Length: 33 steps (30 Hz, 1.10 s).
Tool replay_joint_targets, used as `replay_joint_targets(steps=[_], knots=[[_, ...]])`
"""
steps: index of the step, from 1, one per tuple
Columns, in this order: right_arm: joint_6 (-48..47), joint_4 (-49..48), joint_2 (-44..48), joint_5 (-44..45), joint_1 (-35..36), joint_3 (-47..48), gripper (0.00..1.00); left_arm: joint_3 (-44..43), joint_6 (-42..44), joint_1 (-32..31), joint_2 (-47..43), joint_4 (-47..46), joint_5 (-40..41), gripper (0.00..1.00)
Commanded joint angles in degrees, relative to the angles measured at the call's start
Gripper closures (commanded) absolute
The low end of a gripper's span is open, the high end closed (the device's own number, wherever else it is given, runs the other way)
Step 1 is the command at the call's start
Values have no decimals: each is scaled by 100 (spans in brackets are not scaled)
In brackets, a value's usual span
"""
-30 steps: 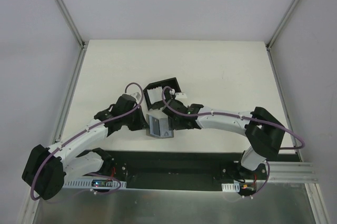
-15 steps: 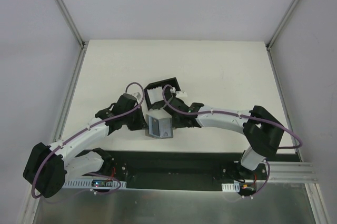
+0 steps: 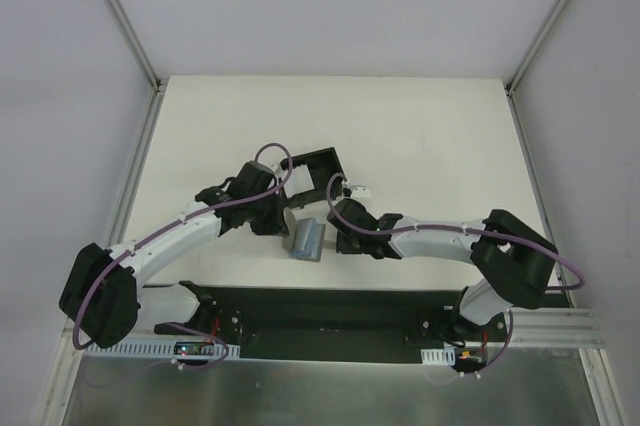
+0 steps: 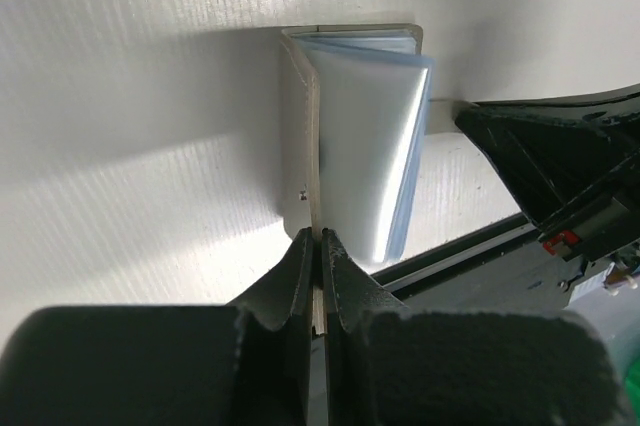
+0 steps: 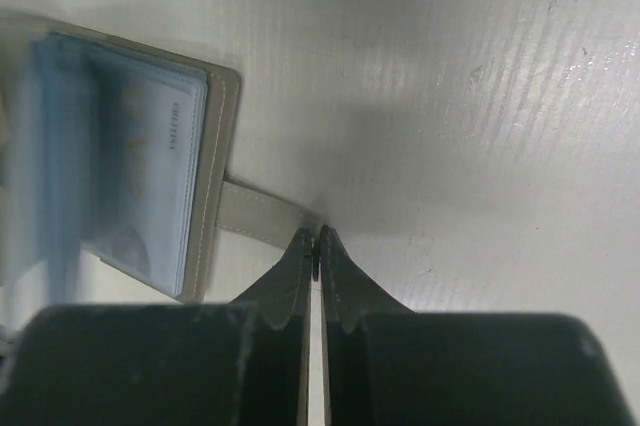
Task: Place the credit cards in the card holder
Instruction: Close the card holder at the center of the board.
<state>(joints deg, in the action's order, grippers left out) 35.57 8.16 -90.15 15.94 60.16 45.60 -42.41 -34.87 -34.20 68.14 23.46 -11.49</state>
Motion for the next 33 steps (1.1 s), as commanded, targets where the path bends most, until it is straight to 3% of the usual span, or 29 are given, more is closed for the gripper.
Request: replay_joint_targets(steps=[1, 8, 10, 14, 17, 20, 24, 31, 33], knots=[[222, -754, 314, -135, -13, -192, 100, -337, 227, -236, 287, 202, -38, 100], [292, -790, 349, -223, -22, -262, 100, -618, 104, -632, 823, 176, -11, 99], [319, -1018, 366, -223, -22, -315, 100, -689, 77, -720, 938, 98, -73, 91], [345, -1045, 437, -171, -31, -342, 100, -680, 121, -782, 1139, -219, -485, 66], [319, -1045, 446, -206, -48, -324, 100, -681, 209, -782, 1325, -246, -609, 62], [319, -1027, 419, -232, -66, -280, 100, -567, 262, -782, 1167, -281, -592, 50], [310, -931, 393, -215, -92, -228, 100, -505, 481, -764, 798, -316, -373, 42], [275, -704, 393, -206, -128, -122, 99, -277, 587, -720, 201, -325, 119, 46], [275, -667, 402, -197, -127, -113, 99, -233, 648, -694, -36, -307, 278, 51]])
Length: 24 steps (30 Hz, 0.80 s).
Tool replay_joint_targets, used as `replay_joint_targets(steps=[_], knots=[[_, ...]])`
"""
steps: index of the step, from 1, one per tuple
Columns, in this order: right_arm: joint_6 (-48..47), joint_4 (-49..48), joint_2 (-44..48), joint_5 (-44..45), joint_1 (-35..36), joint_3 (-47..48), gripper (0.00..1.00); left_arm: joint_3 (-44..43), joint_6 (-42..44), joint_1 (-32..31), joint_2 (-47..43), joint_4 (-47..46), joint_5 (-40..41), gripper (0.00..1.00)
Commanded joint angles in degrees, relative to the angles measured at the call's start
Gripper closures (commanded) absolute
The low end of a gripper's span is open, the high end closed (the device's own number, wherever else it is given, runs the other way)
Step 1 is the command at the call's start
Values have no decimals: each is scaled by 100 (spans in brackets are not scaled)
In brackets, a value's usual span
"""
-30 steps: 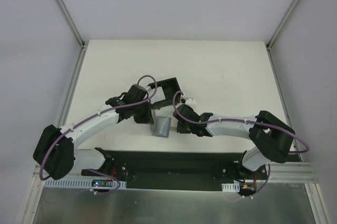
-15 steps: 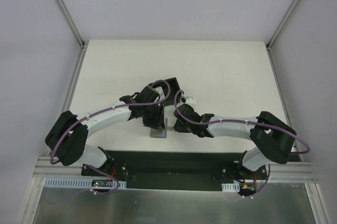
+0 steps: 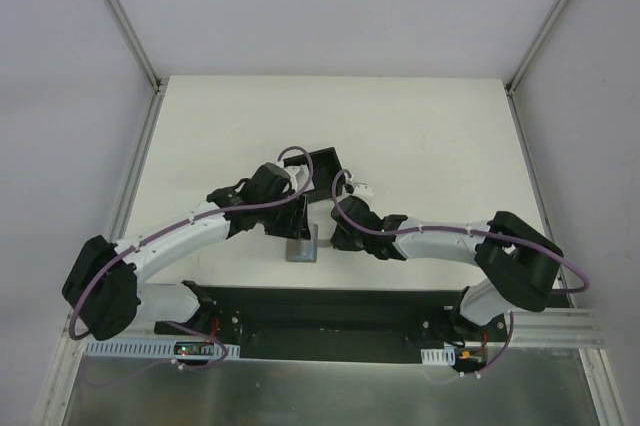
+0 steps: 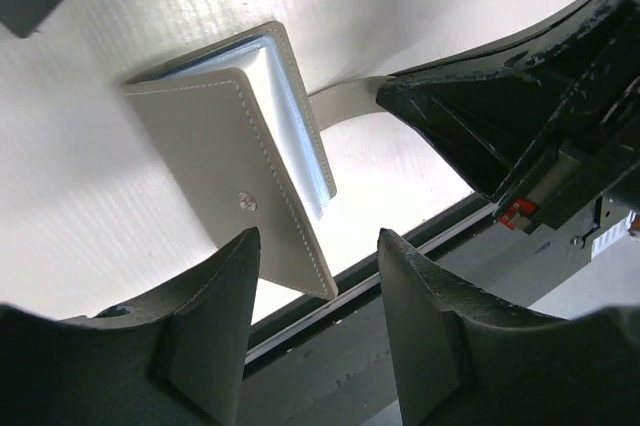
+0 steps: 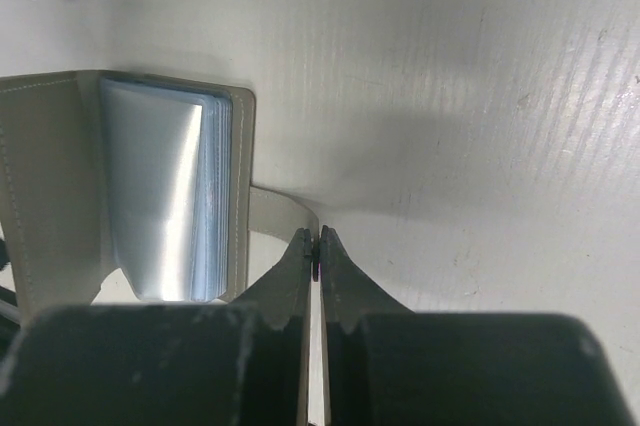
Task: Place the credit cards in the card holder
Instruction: Close the card holder at the center of the board.
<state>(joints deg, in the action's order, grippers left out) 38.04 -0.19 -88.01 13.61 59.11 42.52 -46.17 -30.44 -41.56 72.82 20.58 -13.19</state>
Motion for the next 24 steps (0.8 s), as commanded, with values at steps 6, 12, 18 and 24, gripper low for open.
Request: replay_joint_targets(steps=[6, 12, 18, 24], knots=[[10, 282, 196, 46, -31, 256, 99, 591, -58, 280, -1207, -27, 984, 71], [-25, 352, 249, 37, -31, 309, 99, 654, -112, 535, -929, -71, 722, 89], [-69, 414, 354, 72, -40, 362, 99, 539, -50, 535, -383, -554, 81, 95], [-104, 423, 337, 2, -40, 450, 98, 741, -42, 526, -295, -976, -263, 93]])
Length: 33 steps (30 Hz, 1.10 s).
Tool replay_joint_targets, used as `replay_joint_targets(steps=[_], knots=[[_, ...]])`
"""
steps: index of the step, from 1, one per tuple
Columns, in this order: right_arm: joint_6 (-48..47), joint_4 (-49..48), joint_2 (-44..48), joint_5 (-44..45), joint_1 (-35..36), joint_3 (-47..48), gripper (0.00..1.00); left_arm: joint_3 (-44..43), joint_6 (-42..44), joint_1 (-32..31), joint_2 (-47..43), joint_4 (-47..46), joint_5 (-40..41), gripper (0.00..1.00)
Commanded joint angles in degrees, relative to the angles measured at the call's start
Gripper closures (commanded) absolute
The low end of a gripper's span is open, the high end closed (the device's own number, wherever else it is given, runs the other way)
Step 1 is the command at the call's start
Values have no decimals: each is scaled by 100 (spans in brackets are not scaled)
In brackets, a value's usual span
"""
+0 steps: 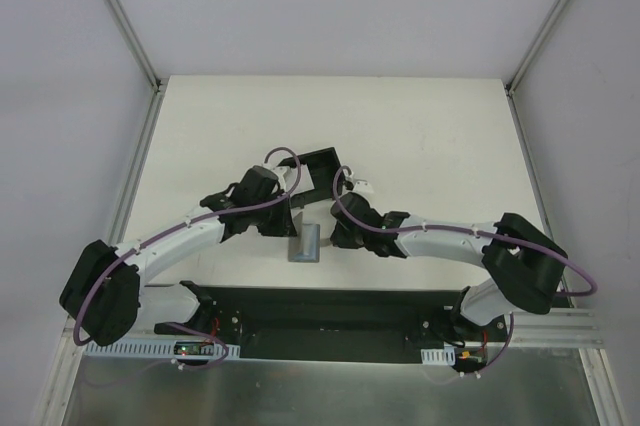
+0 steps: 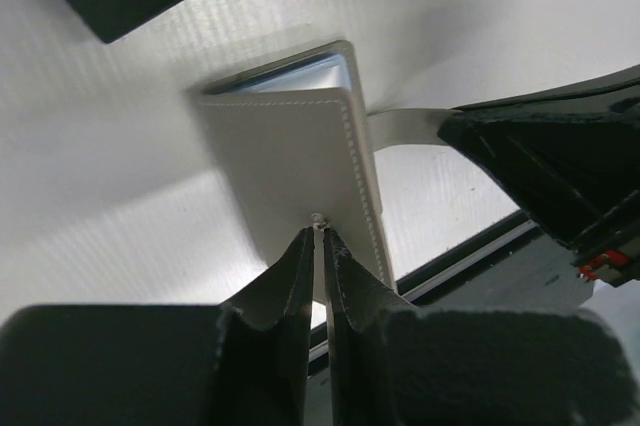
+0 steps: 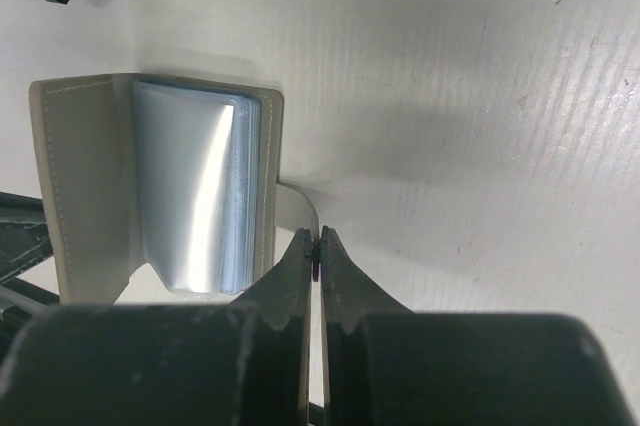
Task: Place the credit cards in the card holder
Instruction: Close the card holder at the center of the board.
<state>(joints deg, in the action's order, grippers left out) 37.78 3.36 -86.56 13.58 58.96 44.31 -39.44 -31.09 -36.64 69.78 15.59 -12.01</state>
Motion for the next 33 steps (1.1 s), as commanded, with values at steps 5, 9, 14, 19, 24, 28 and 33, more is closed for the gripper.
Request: replay_joint_targets(steps=[5, 9, 14, 19, 24, 28, 33], knots=[[-95, 60, 219, -5, -16, 341, 98, 86, -37, 8, 352, -540, -495, 96], [-122, 69, 271, 13, 1, 367, 98, 208, -108, -62, 571, -601, -364, 98], [-157, 77, 237, -13, 54, 446, 98, 375, -187, -106, 704, -654, -144, 100], [-174, 139, 122, -40, 81, 534, 98, 428, -160, -115, 520, -733, -135, 99], [-174, 183, 157, 4, 81, 534, 98, 394, -20, -115, 264, -725, 137, 91], [-209, 192, 158, -14, 107, 569, 98, 271, 42, -115, 536, -768, -73, 94], [-297, 201, 79, -75, 142, 692, 97, 156, 217, -115, 931, -795, -258, 95]])
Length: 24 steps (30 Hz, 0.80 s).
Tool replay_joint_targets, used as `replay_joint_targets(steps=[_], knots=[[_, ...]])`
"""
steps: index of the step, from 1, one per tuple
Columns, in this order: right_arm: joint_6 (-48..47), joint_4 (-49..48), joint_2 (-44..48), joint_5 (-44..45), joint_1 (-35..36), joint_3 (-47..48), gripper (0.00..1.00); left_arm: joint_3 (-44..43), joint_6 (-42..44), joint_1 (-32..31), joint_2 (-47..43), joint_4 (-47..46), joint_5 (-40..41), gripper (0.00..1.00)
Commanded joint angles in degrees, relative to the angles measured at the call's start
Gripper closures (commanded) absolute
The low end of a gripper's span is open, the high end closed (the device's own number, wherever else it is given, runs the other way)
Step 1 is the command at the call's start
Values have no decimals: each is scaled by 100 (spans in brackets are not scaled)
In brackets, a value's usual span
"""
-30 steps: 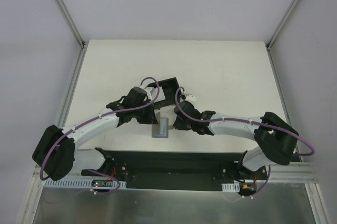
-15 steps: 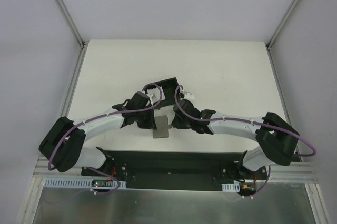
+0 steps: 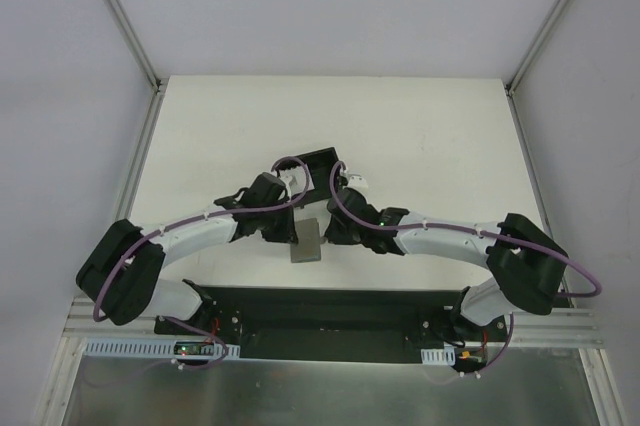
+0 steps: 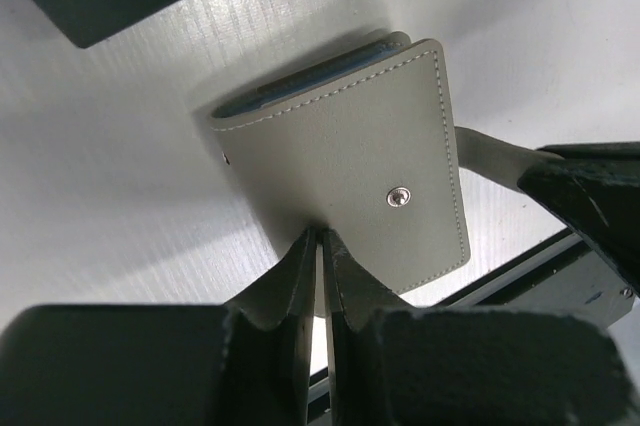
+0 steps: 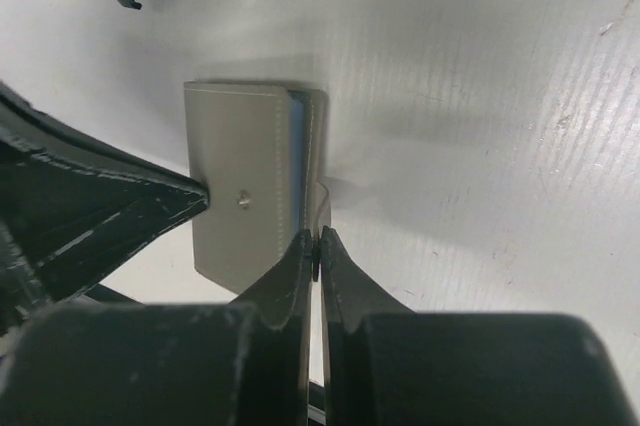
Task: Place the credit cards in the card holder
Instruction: Close the card holder at the center of the board.
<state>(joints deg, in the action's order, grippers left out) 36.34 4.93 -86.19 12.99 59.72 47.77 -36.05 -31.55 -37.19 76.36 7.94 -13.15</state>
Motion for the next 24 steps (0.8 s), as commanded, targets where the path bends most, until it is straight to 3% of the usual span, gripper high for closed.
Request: replay_joint_targets(steps=[1, 12, 18, 22, 24], knots=[[-162, 78, -2, -51, 74, 399, 97, -191, 272, -60, 335, -30, -188, 95], [-452, 438, -731, -438, 250, 1146, 93, -7, 115, -139, 424, -39, 75, 96], [-400, 430, -1215, -754, 241, 1349, 90, 204, -70, -139, -15, -56, 260, 88], [-338, 360, -1260, -825, 224, 1279, 78, 336, -97, -139, -226, -100, 225, 82], [-355, 255, -1198, -894, 198, 1209, 67, 371, -80, -139, -270, -188, 111, 79]])
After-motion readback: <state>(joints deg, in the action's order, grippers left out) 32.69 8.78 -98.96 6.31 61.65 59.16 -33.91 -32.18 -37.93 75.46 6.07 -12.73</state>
